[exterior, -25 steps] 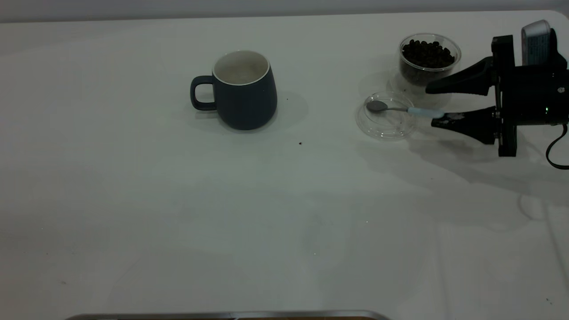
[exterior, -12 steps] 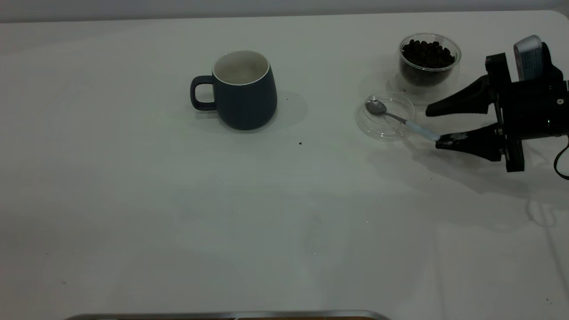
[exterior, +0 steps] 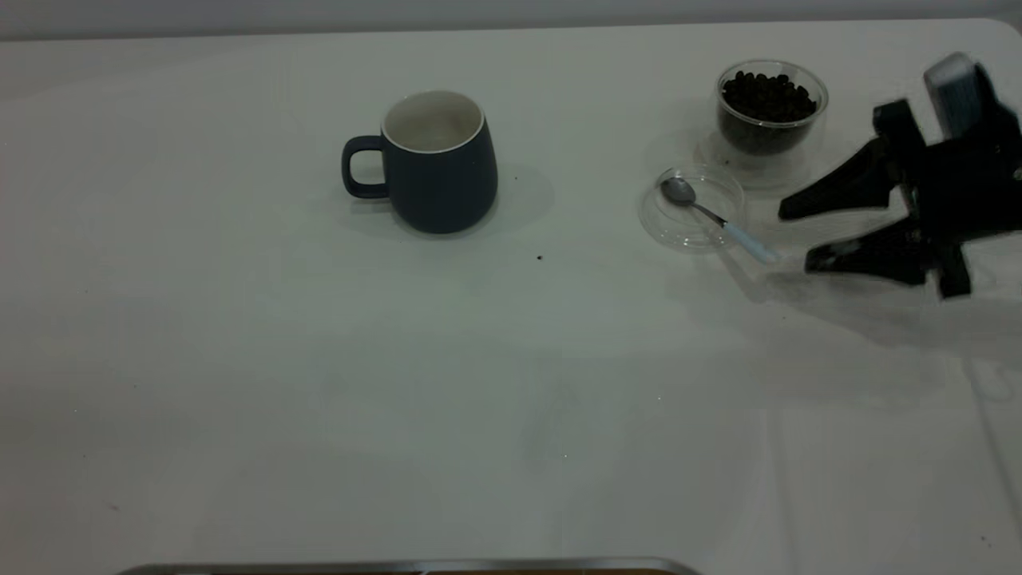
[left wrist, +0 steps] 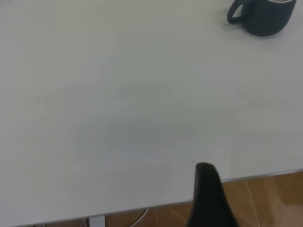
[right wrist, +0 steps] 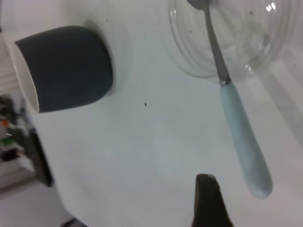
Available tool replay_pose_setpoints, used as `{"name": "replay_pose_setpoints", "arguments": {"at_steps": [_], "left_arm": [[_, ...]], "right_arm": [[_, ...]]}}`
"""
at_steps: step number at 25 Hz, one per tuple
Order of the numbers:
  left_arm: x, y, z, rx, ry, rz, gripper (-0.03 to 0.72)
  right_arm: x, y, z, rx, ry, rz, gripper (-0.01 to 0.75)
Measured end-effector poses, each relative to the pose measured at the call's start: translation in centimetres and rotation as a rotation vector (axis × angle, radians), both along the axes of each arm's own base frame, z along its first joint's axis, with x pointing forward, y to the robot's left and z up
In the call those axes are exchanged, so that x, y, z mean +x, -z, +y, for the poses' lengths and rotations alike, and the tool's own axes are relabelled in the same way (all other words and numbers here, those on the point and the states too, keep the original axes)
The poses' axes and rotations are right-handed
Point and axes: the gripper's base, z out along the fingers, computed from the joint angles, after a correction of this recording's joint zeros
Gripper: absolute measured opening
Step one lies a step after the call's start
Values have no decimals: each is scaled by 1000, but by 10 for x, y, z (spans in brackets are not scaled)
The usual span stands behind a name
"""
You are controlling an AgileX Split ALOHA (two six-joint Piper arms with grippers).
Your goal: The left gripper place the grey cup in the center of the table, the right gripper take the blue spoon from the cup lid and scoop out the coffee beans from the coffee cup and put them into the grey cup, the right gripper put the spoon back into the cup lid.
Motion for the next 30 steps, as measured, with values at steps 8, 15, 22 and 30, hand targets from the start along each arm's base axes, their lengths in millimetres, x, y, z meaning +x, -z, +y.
{"name": "replay_pose_setpoints", "arguments": {"at_steps": [8, 15, 22, 30], "left_arm": [[0, 0, 0, 0, 0, 0, 555], [0, 0, 0, 1, 1, 0, 555], [0, 0, 0, 1, 1, 0, 555], [0, 0, 0, 3, 2, 0, 555]], "right_arm": [[3, -125, -13, -265, -137, -160, 518], [-53, -245, -20, -519, -152, -200, 518], [-142, -287, -15, -684, -127, -270, 518], [-221, -267, 0, -726, -114, -393, 518]]}}
